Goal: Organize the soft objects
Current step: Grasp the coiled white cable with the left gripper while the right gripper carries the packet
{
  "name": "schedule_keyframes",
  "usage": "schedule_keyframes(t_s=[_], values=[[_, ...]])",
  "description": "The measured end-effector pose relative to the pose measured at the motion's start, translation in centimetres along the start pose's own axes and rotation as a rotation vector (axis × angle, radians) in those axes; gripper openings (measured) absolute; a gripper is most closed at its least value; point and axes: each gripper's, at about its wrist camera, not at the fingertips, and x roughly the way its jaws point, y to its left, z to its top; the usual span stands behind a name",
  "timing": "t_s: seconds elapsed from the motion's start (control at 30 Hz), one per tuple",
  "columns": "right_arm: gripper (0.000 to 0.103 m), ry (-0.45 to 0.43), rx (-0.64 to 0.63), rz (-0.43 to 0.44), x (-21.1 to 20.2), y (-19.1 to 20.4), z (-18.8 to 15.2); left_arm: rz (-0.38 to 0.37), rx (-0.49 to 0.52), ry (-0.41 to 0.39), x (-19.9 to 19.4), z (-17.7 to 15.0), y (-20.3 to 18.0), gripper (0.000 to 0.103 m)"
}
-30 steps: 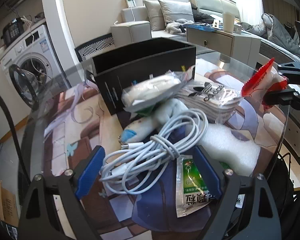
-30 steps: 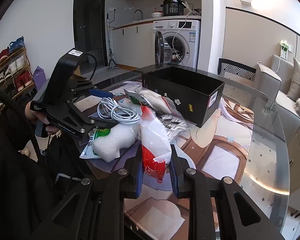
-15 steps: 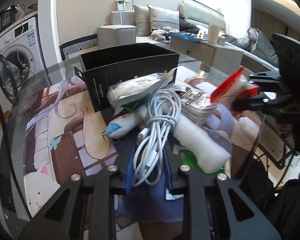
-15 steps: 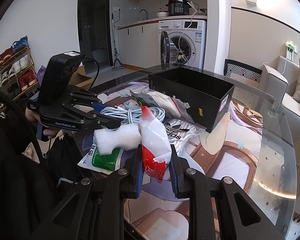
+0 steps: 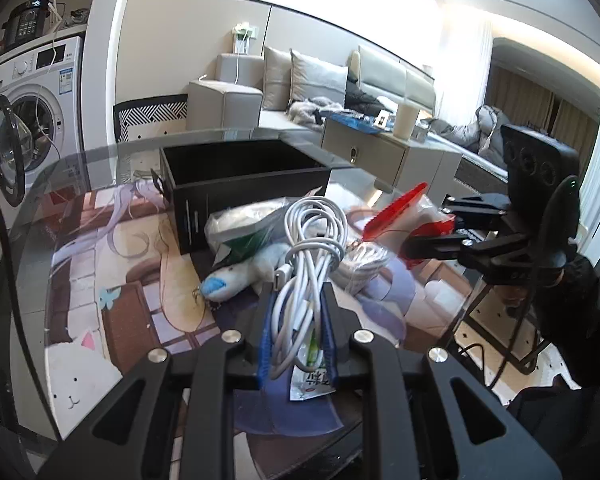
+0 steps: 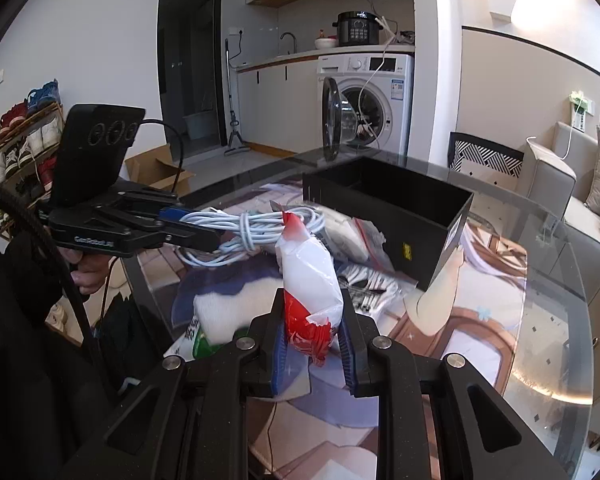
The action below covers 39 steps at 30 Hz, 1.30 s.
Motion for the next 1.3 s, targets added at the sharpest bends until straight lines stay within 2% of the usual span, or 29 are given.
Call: schedule_keyframes(t_s=[0.17, 0.3, 0.53, 0.67, 1.0, 1.3], values=[[0.022, -0.043, 0.032, -0.007, -0.5, -0.4, 1.2, -0.018, -0.037, -0.062, -1.8, 1.3, 0.3, 0.019], [0.022, -0.049, 0.068, -0.052, -0.3, -1.1, 2.5, 0.035, -0.049, -0.079, -1.7, 2.6, 1.0, 0.019], [0.022, -0.029, 0.134, -0.142, 1.6, -2.7, 5.2, 0.145, -0.091, -0.092, 0.6, 5.0, 2.6, 0.019], [0.022, -0.01, 0.171, -0.179, 3.3, -3.9, 6.5, 0.181, -0.097, -0.099, 2.0, 6.7, 3.4, 0.019], [0.022, 0.033, 0.201, -0.217, 7.7, -6.4, 8.9, 0.22, -0.091, -0.107, 6.0, 10.4, 4.7, 0.019], [0.022, 0.036, 0.206, -0.245, 10.0, -8.3, 10.4, 0.233, -0.086, -0.074, 8.6, 11.6, 5.5, 0.019]])
